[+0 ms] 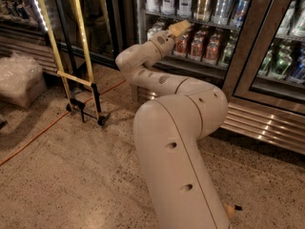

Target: Close left fridge door

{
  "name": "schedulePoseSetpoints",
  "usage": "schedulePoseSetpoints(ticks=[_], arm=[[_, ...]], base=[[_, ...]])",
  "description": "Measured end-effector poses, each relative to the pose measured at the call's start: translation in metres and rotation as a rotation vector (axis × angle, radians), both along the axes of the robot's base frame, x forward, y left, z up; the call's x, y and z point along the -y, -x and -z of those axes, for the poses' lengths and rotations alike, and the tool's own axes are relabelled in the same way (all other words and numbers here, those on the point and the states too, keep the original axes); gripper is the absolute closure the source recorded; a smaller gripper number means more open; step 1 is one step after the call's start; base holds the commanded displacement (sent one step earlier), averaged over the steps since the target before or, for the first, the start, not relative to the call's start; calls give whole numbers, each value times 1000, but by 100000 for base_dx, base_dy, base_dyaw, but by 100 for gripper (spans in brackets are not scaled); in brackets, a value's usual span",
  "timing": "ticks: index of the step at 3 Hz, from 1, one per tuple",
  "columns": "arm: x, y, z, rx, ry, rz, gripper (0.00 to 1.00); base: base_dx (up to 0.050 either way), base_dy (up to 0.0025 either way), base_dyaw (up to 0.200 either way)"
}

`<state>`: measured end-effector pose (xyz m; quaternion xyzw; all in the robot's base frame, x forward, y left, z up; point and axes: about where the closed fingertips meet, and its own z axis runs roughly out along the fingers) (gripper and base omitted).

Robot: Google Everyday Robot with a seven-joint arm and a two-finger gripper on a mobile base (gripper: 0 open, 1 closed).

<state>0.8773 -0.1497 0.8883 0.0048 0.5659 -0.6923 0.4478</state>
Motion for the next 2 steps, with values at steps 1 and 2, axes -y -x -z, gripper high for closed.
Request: schedulePoseSetpoints(ticks=[1, 2], arm=[[58, 8, 8, 11, -148, 159, 100], [104, 18, -3, 50, -298, 252, 100]], base=[[0, 0, 0], [0, 0, 0]])
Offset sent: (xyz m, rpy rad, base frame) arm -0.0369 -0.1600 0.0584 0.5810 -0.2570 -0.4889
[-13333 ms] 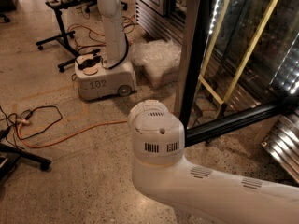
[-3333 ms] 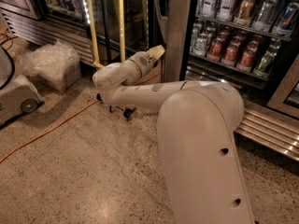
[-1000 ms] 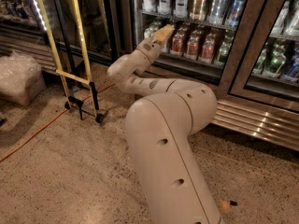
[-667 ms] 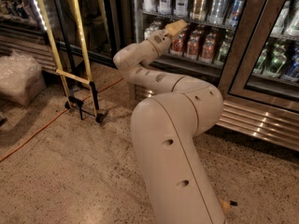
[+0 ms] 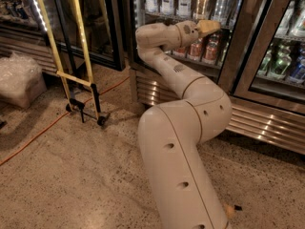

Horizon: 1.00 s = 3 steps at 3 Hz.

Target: Close left fridge door

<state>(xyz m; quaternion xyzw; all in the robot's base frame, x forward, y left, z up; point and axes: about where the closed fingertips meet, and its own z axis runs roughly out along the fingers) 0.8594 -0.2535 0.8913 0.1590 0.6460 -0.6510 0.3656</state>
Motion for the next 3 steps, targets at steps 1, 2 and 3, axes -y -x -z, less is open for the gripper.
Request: schedulePoseSetpoints(ticks=[1, 2, 3], arm=[[5, 0, -19, 53, -40, -17, 100], [5, 0, -19, 53, -40, -17, 100], [5, 0, -19, 53, -40, -17, 100]], base=[[5017, -8, 235], [4344, -209, -9597], [0, 0, 0]])
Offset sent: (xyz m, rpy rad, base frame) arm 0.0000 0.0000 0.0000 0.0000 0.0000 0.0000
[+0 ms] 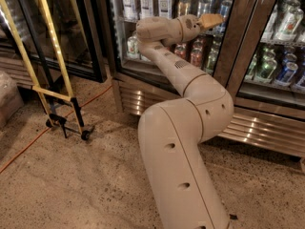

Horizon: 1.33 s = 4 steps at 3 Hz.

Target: Close left fridge door

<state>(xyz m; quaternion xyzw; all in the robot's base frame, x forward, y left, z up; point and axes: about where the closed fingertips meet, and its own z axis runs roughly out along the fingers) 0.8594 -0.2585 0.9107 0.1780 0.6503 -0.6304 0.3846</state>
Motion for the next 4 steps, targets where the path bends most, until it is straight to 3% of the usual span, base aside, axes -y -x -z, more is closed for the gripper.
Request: schedulePoseSetpoints(ticks=[1, 2, 3, 4], arm=[[2, -2, -1, 7, -9, -31, 100], [16, 1, -11, 39, -13, -55, 100], [36, 7, -19, 80, -59, -100, 100], [37, 7, -19, 80, -59, -102, 100]], base=[[0, 0, 0], [0, 0, 0], [0, 0, 0], [0, 0, 0]])
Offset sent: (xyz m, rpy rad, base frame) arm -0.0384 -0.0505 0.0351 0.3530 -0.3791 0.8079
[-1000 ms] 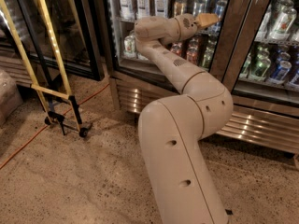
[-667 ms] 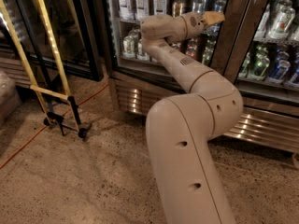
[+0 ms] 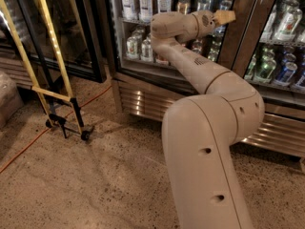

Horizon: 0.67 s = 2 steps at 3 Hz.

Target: Close left fridge door

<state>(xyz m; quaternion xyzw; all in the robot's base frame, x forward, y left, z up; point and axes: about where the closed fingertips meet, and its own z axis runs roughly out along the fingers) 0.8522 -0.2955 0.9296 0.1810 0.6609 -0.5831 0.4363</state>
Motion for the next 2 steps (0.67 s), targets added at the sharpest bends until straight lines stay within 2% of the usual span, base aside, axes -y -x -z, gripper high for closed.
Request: schedulePoseSetpoints(ticks=[2], arm=[[1, -1, -1, 1, -3, -12, 100]], base=[[0, 0, 0]])
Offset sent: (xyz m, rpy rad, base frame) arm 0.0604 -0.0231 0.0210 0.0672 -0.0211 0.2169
